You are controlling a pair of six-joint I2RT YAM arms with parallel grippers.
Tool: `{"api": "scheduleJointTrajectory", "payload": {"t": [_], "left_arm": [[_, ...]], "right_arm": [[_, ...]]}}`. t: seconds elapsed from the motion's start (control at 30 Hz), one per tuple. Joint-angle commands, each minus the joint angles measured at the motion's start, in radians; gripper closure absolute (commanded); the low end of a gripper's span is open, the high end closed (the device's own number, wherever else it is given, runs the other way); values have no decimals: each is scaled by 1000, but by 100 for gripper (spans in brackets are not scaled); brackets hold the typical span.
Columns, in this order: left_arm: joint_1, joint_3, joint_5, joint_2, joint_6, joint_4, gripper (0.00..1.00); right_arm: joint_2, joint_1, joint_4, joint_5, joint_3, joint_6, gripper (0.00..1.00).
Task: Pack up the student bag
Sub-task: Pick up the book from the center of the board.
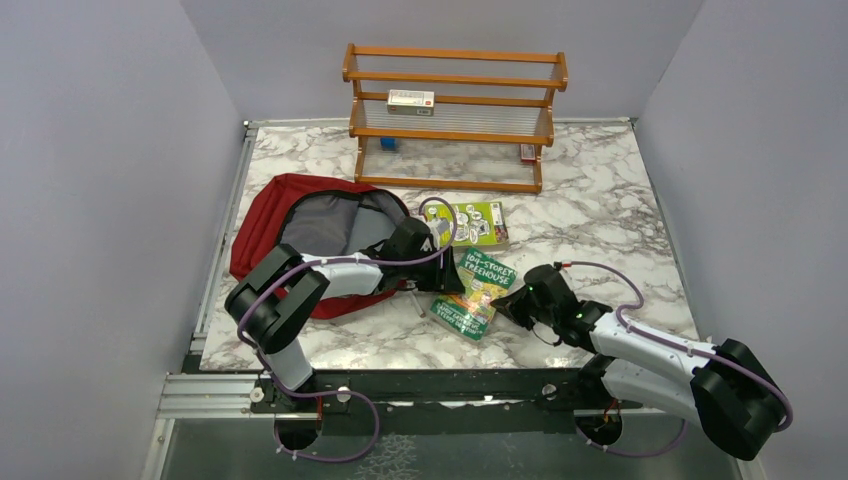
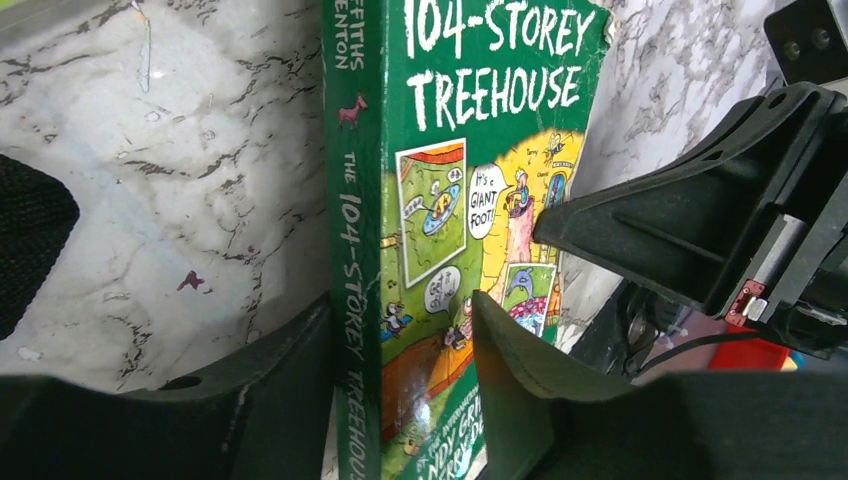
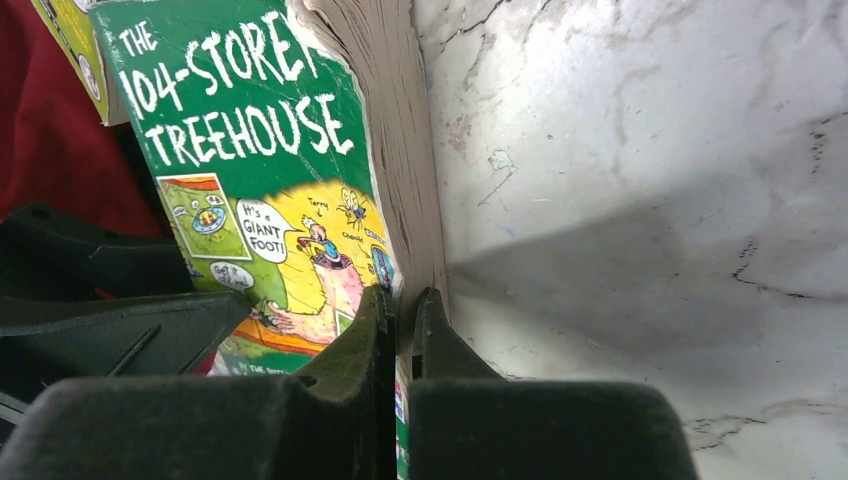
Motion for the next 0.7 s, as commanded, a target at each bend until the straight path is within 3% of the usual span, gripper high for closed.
{"api": "scheduleJointTrajectory", "payload": {"t": [0.0, 0.17, 0.27, 0.4, 0.67], "left_arm": [[-45, 40, 194, -11, -62, 152, 55], [-46, 53, 189, -14, -49, 154, 78], [-45, 60, 186, -26, -25, 153, 92], [-45, 91, 153, -58, 41, 111, 97], [-46, 235, 37, -156, 294, -100, 100]], "right_arm": [[60, 1, -148, -7, -75, -10, 100], [32, 1, -196, 21, -48, -33, 98], [-40, 1, -274, 76, -6, -66, 84], [-197, 1, -402, 179, 70, -116, 62], [-362, 2, -567, 380, 301, -331, 46]]}}
